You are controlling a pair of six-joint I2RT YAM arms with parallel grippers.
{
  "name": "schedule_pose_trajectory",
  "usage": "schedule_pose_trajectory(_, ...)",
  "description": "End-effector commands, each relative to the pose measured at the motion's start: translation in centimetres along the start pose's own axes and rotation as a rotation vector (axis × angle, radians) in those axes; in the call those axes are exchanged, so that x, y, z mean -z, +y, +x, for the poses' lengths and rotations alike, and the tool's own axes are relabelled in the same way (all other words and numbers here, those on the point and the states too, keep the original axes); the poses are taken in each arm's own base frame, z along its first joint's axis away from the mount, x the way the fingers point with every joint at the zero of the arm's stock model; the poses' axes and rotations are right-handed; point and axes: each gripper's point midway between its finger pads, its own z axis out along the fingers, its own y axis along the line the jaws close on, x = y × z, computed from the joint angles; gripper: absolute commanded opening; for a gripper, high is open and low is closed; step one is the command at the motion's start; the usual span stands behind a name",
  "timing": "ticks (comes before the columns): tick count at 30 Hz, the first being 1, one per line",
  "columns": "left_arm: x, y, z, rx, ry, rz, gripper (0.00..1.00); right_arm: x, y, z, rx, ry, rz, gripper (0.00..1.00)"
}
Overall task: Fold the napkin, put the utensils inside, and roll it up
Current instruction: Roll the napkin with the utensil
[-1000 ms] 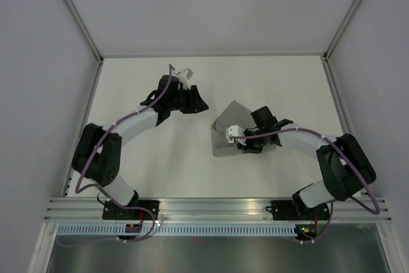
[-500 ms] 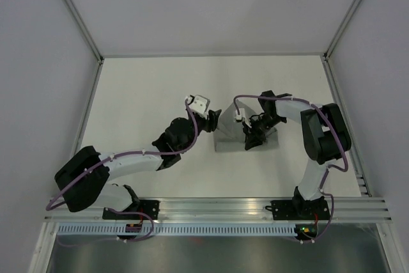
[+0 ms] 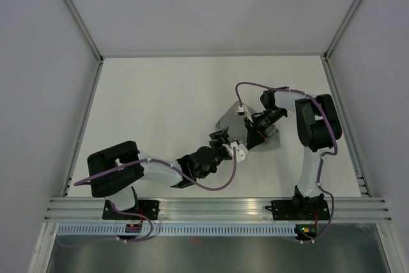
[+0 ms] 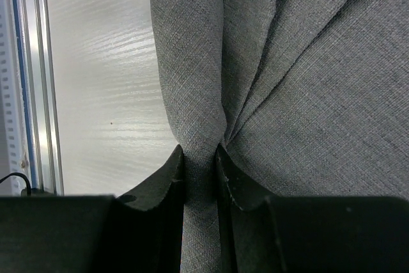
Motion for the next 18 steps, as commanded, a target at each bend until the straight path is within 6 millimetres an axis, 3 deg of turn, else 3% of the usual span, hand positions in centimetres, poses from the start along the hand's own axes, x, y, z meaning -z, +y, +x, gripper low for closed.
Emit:
schedule_pose_trajectory(1,-0.5,-2.6,-0.4,-0.175,-0.009,0.092,0.66,-0.3,-1.0,1.6,0.002,0.056,-0.002,0.00)
schedule_pose_trajectory(7,-1.2,-8.1,0.7,-0.232,0.049,0.343,0.69,-0.6,-1.9,1.9,-0.059,0.072,-0.010,0.00)
schedule_pose_trajectory(11,-1.5,-10.3,2.1,-0.265,0.092,0.438,0.69,-0.8,-2.2,2.0,-0.081,0.076,-0.012,0.01)
schedule_pose_trajectory(18,-3.1,-10.9,4.4,-0.209,0.144,0.469,0.70,-0.9,-2.8,2.0,-0.104,0.080,-0.010,0.01)
